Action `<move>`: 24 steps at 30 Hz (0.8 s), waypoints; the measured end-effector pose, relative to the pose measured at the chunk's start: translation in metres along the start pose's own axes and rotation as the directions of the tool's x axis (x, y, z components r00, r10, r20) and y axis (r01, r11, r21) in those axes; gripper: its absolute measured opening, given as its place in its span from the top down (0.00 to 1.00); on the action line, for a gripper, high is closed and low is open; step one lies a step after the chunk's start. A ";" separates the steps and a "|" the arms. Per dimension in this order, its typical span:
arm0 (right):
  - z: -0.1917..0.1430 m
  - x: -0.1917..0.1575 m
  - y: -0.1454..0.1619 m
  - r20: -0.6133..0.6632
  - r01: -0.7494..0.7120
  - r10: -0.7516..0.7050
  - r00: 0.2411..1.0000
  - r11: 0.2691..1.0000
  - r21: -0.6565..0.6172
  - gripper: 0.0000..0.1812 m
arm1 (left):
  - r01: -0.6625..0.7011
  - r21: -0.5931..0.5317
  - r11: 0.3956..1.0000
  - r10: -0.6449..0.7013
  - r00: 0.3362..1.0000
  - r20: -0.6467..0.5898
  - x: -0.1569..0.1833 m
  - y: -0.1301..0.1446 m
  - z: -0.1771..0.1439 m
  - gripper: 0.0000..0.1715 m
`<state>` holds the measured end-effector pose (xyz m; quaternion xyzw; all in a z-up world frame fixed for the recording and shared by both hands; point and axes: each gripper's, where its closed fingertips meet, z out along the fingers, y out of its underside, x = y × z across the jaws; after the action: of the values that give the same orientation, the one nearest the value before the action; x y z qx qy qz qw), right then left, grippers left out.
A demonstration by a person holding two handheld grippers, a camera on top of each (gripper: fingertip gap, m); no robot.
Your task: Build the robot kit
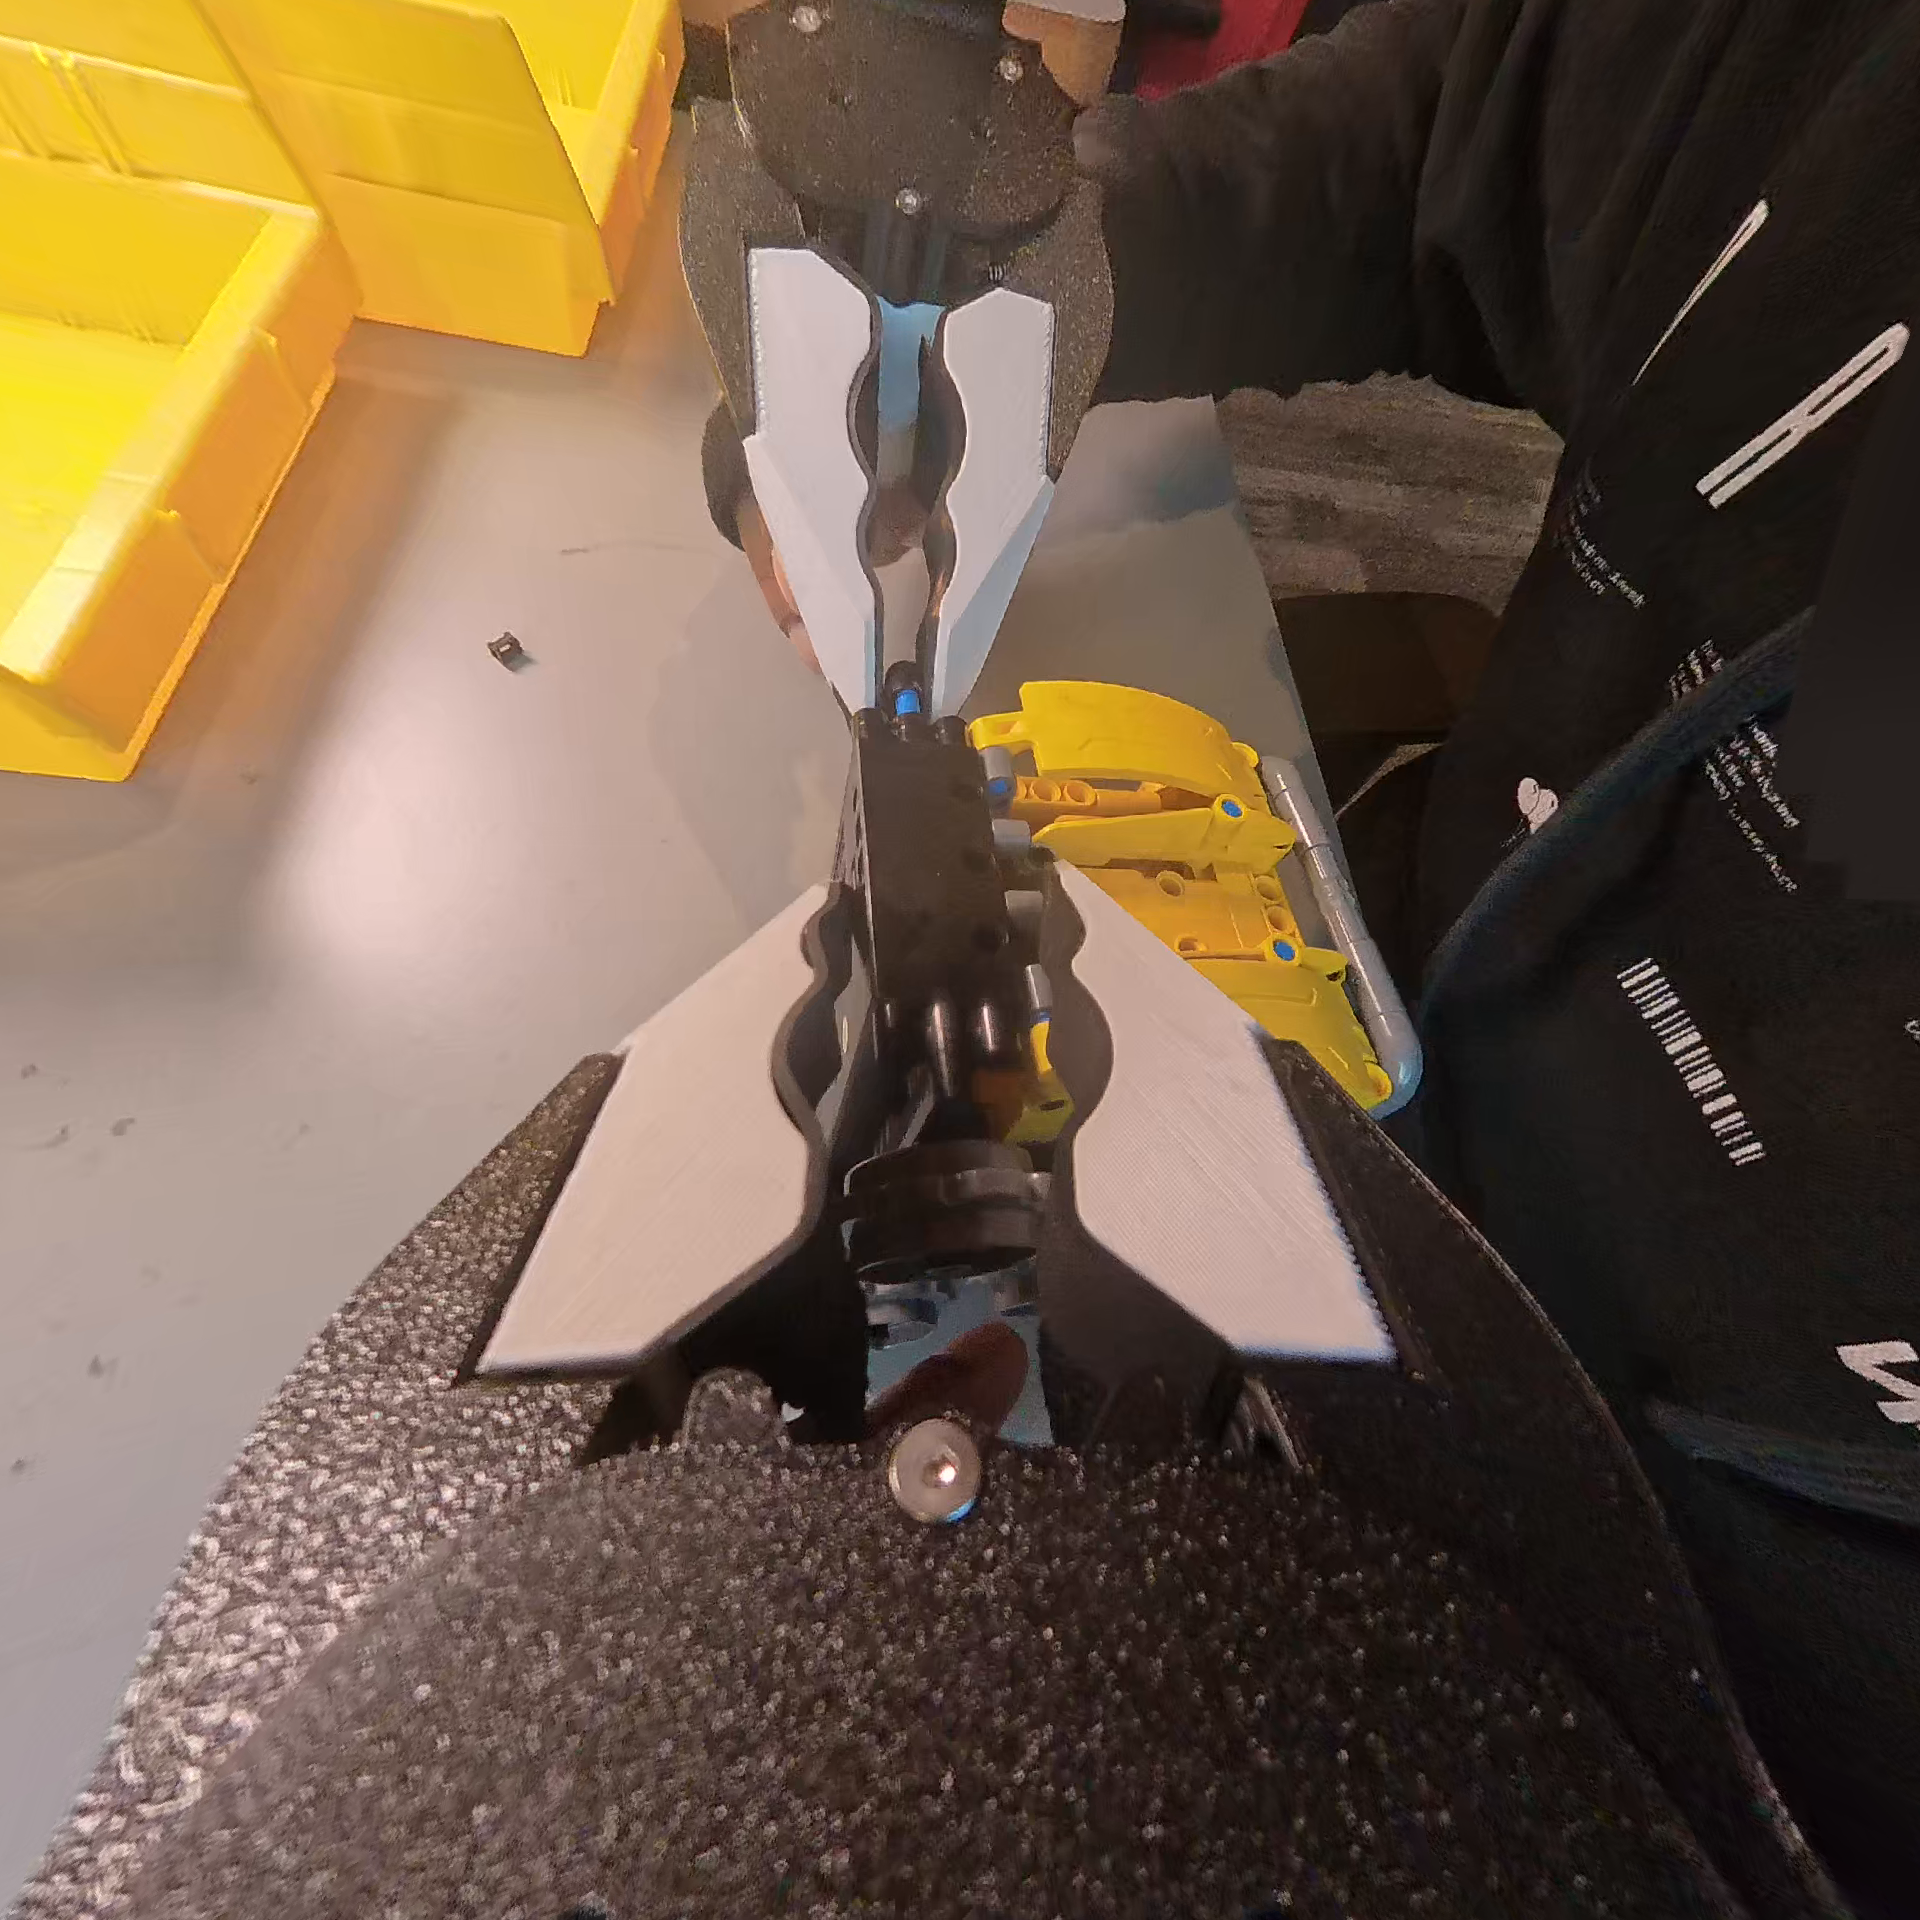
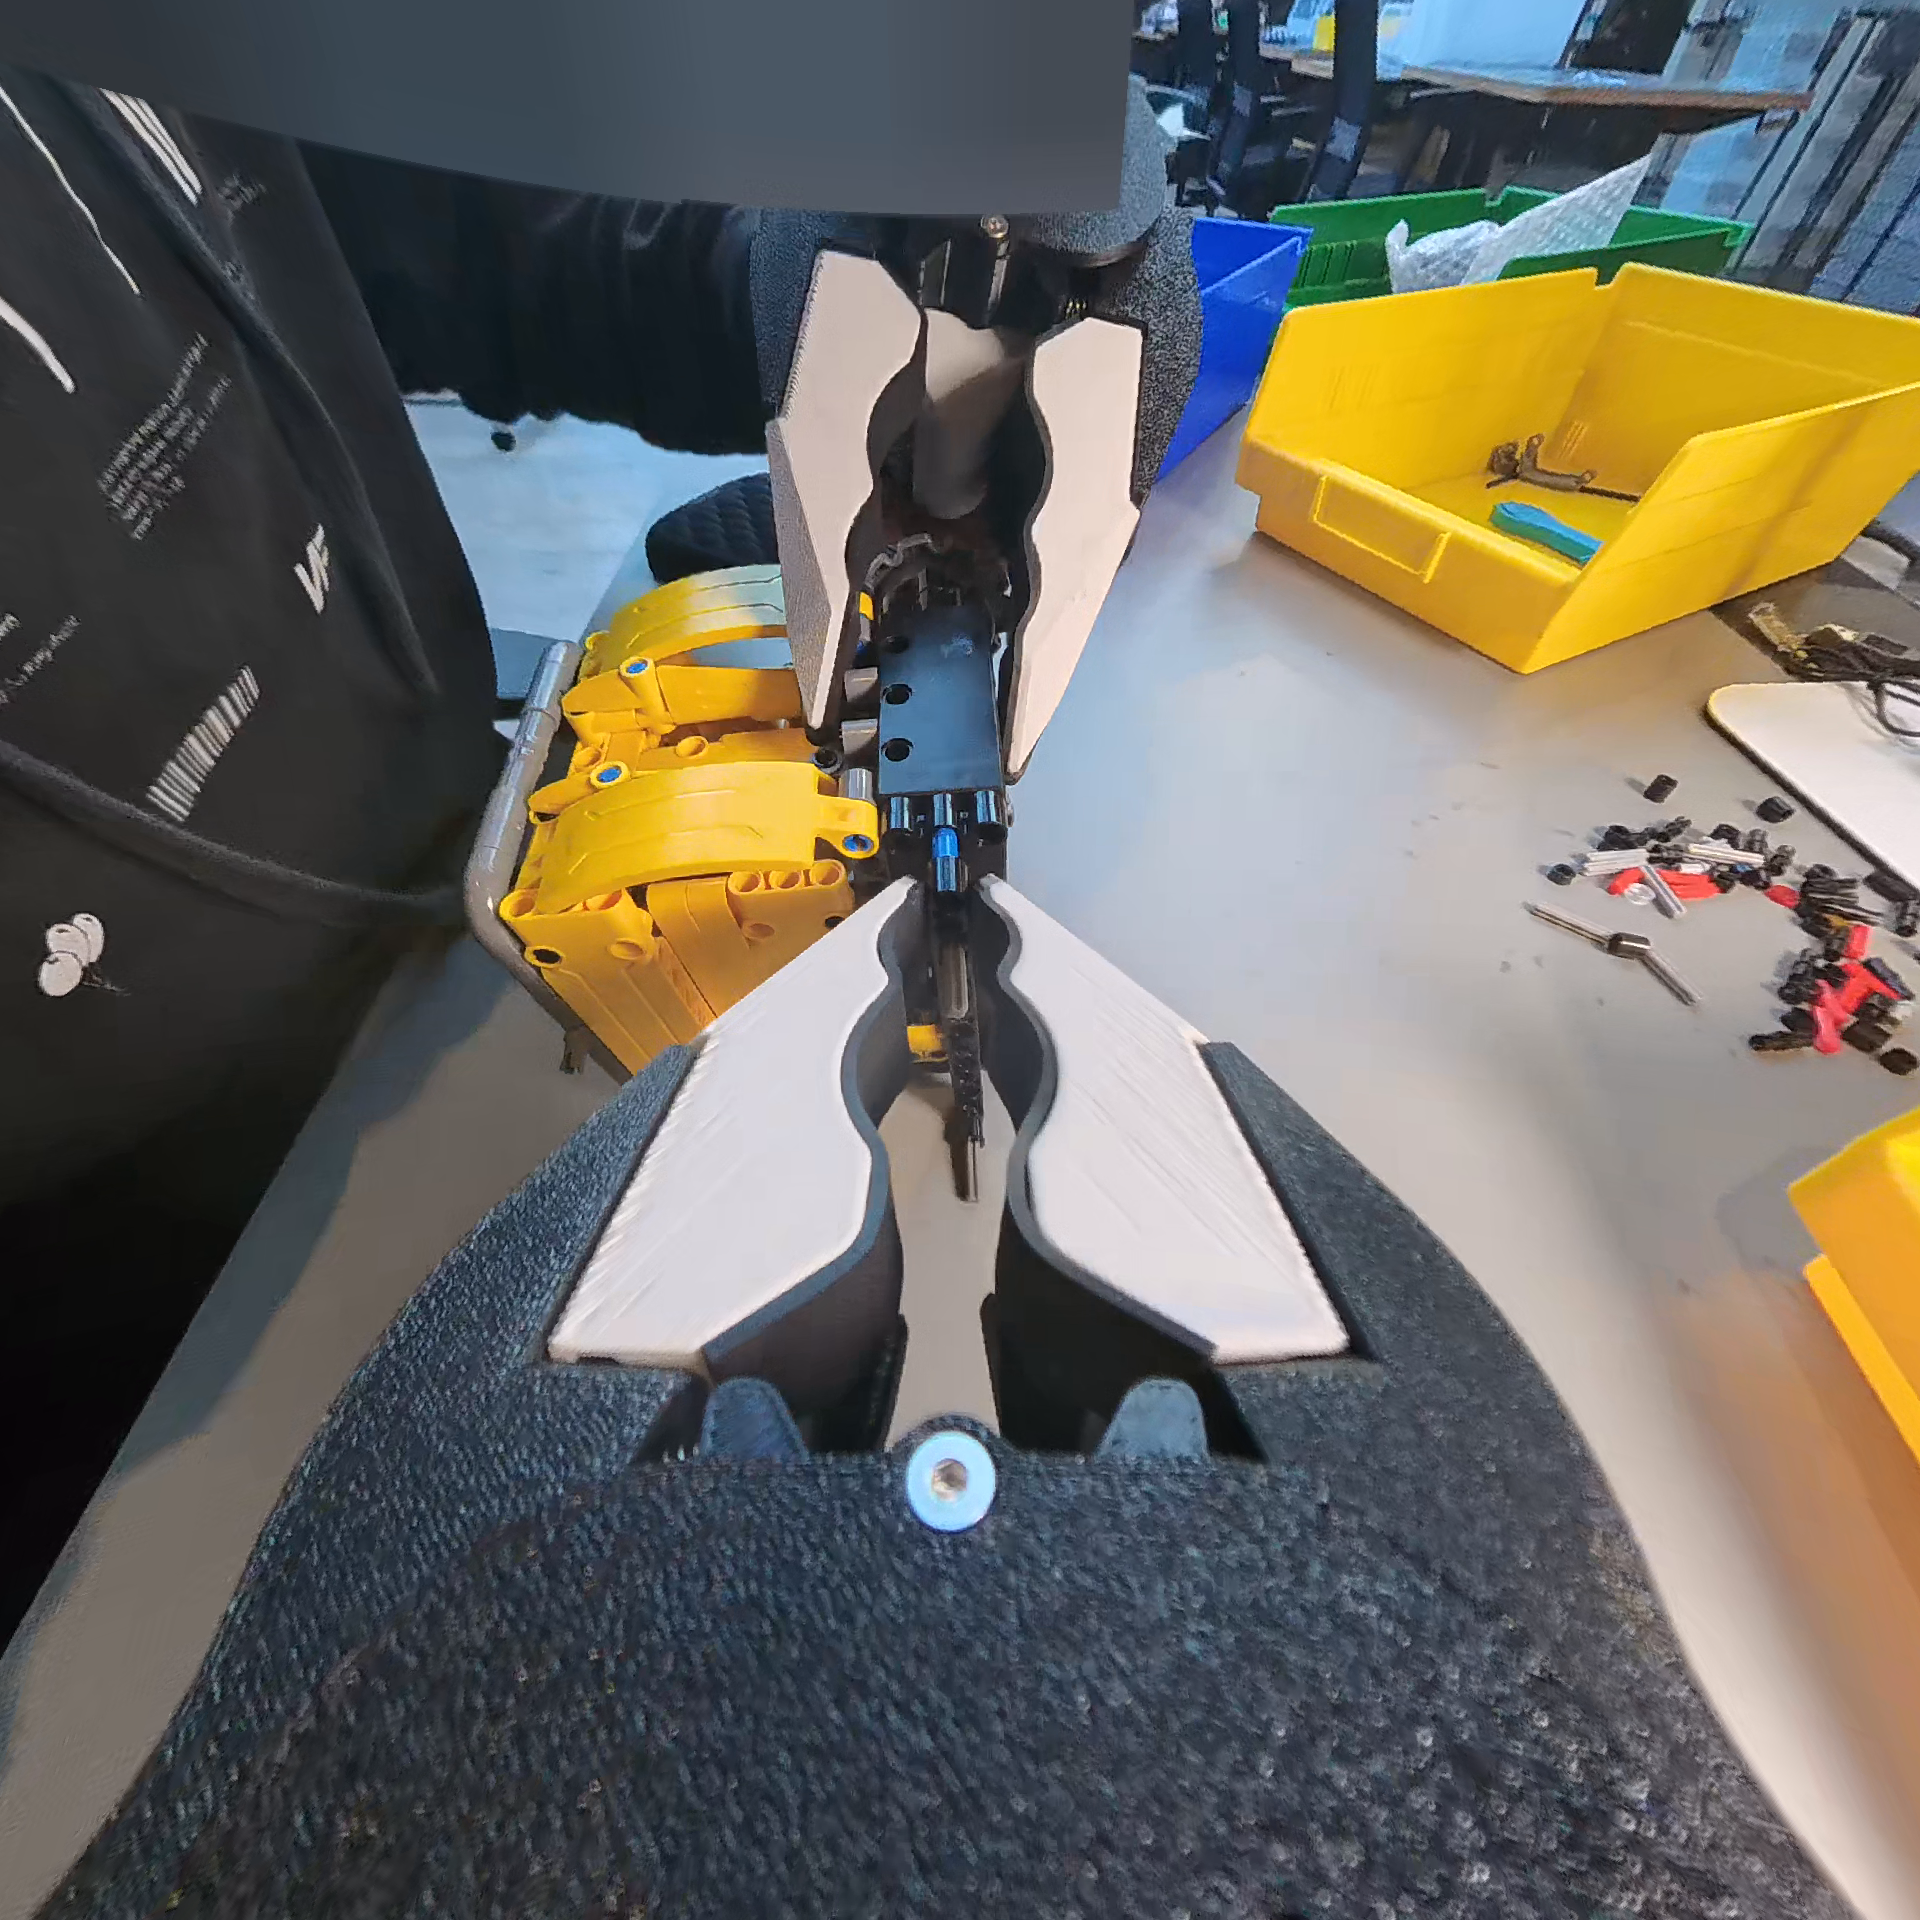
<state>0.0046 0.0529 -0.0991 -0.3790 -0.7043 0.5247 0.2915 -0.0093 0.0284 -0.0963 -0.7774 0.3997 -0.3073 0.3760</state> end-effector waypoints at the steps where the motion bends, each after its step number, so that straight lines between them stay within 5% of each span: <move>1: 0.000 0.000 0.000 0.000 -0.002 0.002 1.000 1.000 0.004 0.97 | 0.010 0.008 1.000 -0.010 1.000 -0.005 0.000 0.000 0.000 0.81; 24: 0.007 0.002 0.000 0.002 0.022 -0.022 1.000 0.992 -0.121 0.96 | 0.038 0.079 0.996 -0.033 0.998 -0.056 -0.001 -0.002 0.000 0.80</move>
<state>-0.0021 0.0506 -0.1006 -0.3882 -0.7391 0.4778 0.2734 -0.0092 0.0298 -0.0943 -0.7600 0.3834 -0.3510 0.3902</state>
